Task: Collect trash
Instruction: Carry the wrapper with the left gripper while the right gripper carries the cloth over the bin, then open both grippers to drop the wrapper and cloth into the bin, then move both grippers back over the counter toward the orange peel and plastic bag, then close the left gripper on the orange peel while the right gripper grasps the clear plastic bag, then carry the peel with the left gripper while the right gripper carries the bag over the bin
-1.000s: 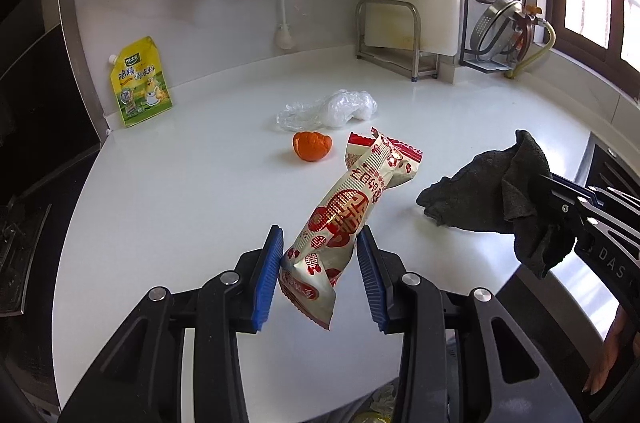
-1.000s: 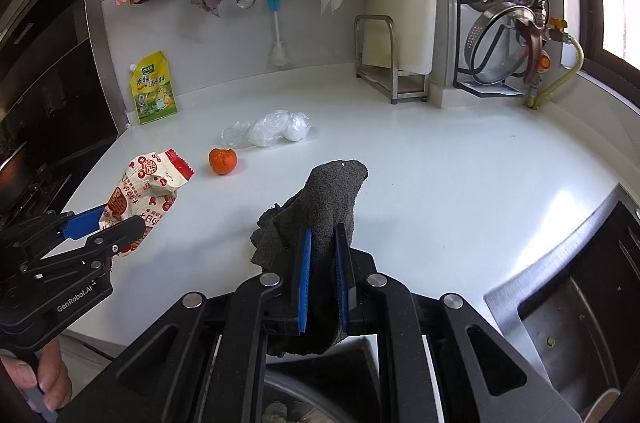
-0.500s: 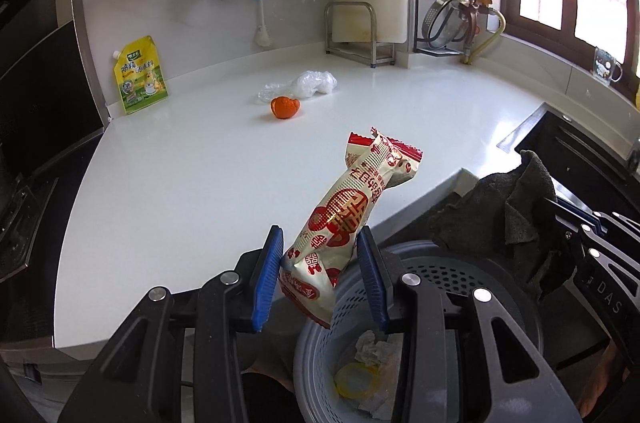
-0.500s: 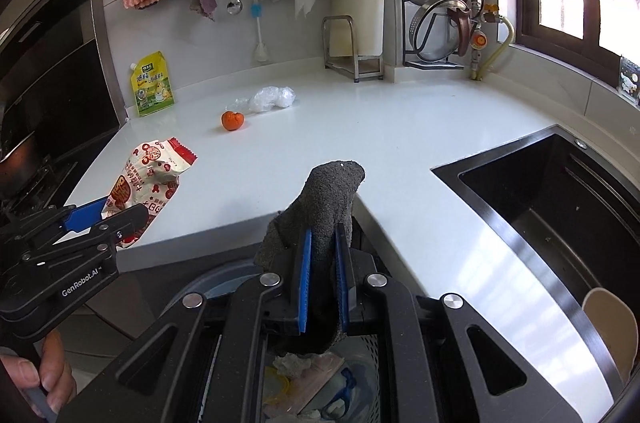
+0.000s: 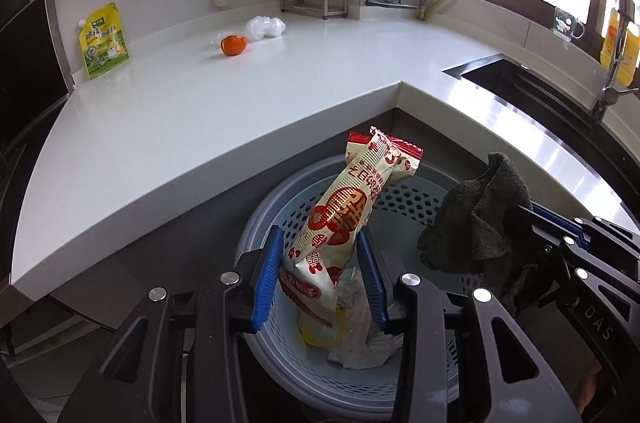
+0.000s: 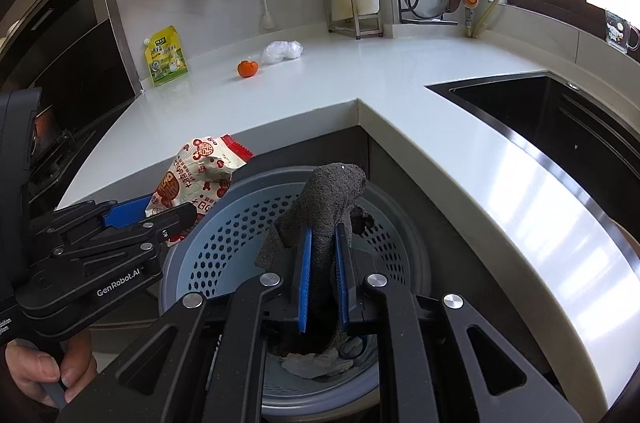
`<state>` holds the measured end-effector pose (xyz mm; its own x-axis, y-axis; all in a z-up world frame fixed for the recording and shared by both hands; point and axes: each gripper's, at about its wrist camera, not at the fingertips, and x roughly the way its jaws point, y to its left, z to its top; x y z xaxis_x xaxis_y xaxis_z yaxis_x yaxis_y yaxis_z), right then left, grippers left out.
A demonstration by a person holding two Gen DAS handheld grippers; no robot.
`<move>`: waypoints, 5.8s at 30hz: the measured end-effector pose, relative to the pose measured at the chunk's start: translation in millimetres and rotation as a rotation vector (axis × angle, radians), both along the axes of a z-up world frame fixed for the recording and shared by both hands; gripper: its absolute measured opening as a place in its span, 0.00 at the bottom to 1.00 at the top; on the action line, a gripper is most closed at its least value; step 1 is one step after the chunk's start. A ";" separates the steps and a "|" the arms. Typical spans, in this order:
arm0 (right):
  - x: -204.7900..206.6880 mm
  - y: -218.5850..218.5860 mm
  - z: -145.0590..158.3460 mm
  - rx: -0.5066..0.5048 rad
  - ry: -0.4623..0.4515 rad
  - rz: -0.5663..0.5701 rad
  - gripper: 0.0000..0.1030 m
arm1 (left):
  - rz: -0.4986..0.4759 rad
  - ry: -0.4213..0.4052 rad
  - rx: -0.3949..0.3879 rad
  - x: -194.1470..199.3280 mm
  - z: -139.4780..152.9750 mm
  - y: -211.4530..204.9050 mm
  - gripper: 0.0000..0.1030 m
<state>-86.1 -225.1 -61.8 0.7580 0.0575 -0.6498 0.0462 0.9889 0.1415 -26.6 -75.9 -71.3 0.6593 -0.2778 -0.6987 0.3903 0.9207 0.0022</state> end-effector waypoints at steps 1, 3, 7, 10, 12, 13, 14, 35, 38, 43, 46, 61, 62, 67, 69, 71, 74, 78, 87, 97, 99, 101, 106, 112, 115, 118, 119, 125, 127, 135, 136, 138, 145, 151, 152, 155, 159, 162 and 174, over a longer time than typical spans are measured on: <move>-0.6 0.5 -2.6 0.002 0.005 0.002 0.11 | -0.002 0.007 0.003 -0.2 -2.9 0.0 0.37; -0.4 -0.5 -7.6 0.005 0.013 0.004 0.11 | -0.004 0.026 0.007 0.9 -8.5 0.1 0.37; 4.6 -1.8 -17.4 0.020 0.036 0.003 0.11 | -0.004 0.046 0.014 4.6 -15.0 -0.3 0.37; 8.3 0.2 -22.7 0.015 0.050 0.011 0.11 | -0.002 0.059 0.019 8.5 -18.9 0.2 0.37; 9.5 0.2 -26.9 0.019 0.060 0.013 0.11 | -0.005 0.066 0.023 8.2 -21.8 -0.1 0.37; 9.9 -0.3 -29.0 0.024 0.065 0.013 0.11 | -0.006 0.072 0.024 8.6 -23.6 -0.3 0.37; 11.0 -1.6 -30.6 0.029 0.071 0.012 0.11 | -0.007 0.079 0.025 9.0 -25.3 -0.5 0.37; 10.6 -16.8 -33.7 0.062 0.063 -0.042 0.38 | 0.057 0.080 0.018 15.0 -25.0 8.5 0.67; 10.1 -16.8 -33.8 0.065 0.062 -0.042 0.41 | 0.062 0.076 0.020 14.9 -24.7 8.9 0.70; 7.3 -16.2 -30.6 0.064 0.044 -0.041 0.50 | 0.070 0.065 0.014 14.0 -20.4 12.1 0.75; 5.5 -16.2 -27.3 0.067 0.033 -0.041 0.53 | 0.076 0.051 0.010 12.5 -15.0 14.5 0.78; 24.8 -14.9 2.9 0.077 -0.044 0.006 0.65 | 0.163 -0.093 -0.039 35.6 42.1 39.8 0.93; 30.0 -15.1 6.5 0.071 -0.050 0.013 0.67 | 0.174 -0.106 -0.040 41.9 47.1 42.2 0.94; 63.7 -22.3 24.5 0.057 -0.077 0.040 0.69 | 0.230 -0.145 -0.044 87.7 68.1 50.8 0.94; 81.2 -28.7 31.2 0.071 -0.082 0.050 0.69 | 0.252 -0.155 -0.047 109.1 74.8 52.8 0.94; 100.9 -35.4 37.6 0.067 -0.080 0.051 0.69 | 0.269 -0.156 -0.050 132.5 79.6 52.8 0.94; 130.7 -44.7 49.9 0.043 -0.083 0.054 0.69 | 0.290 -0.144 -0.049 167.5 82.2 49.4 0.94; 169.9 -60.6 61.5 0.053 -0.071 0.055 0.72 | 0.311 -0.130 -0.052 211.1 81.2 40.1 0.94; 259.7 -72.6 67.9 0.080 -0.025 0.098 0.72 | 0.326 -0.026 0.012 292.9 50.6 13.1 0.94; 327.6 -65.6 64.3 0.094 0.019 0.143 0.72 | 0.318 0.060 -0.014 335.0 35.0 10.9 0.94; 335.9 -67.1 61.3 0.115 0.027 0.141 0.72 | 0.332 0.080 -0.023 342.2 32.7 13.5 0.94; 342.1 -68.1 58.2 0.132 0.034 0.140 0.72 | 0.346 0.078 -0.018 346.4 32.1 15.4 0.94; 354.9 -68.6 53.2 0.140 0.043 0.135 0.72 | 0.340 0.060 0.040 351.9 31.2 5.9 0.94; 369.8 -63.0 53.2 0.142 0.045 0.143 0.72 | 0.296 0.075 0.035 355.5 29.5 0.0 0.65; 377.2 -57.5 53.0 0.138 0.046 0.154 0.72 | 0.272 0.075 0.014 352.7 31.0 1.0 0.44; 385.7 -46.2 53.2 0.117 0.049 0.176 0.72 | 0.259 0.062 0.022 348.4 35.5 3.8 0.31; 388.8 -42.1 53.7 0.108 0.048 0.185 0.72 | 0.256 0.061 0.018 347.4 37.1 7.2 0.29; 414.8 -16.8 52.7 0.063 0.048 0.239 0.72 | 0.287 0.054 -0.006 345.3 42.9 43.7 0.27; 424.3 -6.9 52.3 0.047 0.048 0.262 0.72 | 0.299 0.051 -0.016 345.0 44.0 55.3 0.27; 460.5 21.9 47.4 -0.042 0.051 0.308 0.78 | 0.344 -0.003 -0.039 338.4 52.7 85.1 0.26; 466.5 23.6 44.4 -0.054 0.063 0.309 0.78 | 0.346 -0.004 -0.042 338.3 52.8 86.2 0.26; 477.9 26.8 38.0 -0.068 0.090 0.309 0.78 | 0.340 0.004 -0.053 339.0 52.7 87.2 0.26; 499.0 39.8 22.0 -0.123 0.130 0.278 0.77 | 0.340 -0.010 -0.061 336.1 54.5 85.8 0.26; 498.1 44.4 19.8 -0.146 0.147 0.306 0.33 | 0.340 -0.006 -0.063 336.8 54.6 86.0 0.26; 496.2 43.5 20.2 -0.142 0.143 0.306 0.26 | 0.340 -0.003 -0.065 337.1 54.4 86.0 0.26; 488.0 38.2 22.9 -0.122 0.133 0.306 0.12 | 0.346 0.001 -0.065 337.0 52.6 86.8 0.26; 466.6 28.4 28.4 -0.092 0.117 0.288 0.09 | 0.349 -0.021 -0.054 330.5 54.1 84.9 0.26; 440.1 20.4 34.4 -0.082 0.097 0.266 0.09 | 0.335 -0.025 -0.052 320.2 55.6 82.8 0.26; 277.1 12.0 49.9 -0.106 0.018 0.111 0.09 | 0.261 -0.099 -0.004 229.0 75.1 65.7 0.26</move>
<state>190.9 -213.0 -12.0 0.7388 0.0703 -0.6702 -0.0622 0.9974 0.0360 202.4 -10.2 3.7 0.7738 -0.0924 -0.6267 0.1384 0.9901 0.0249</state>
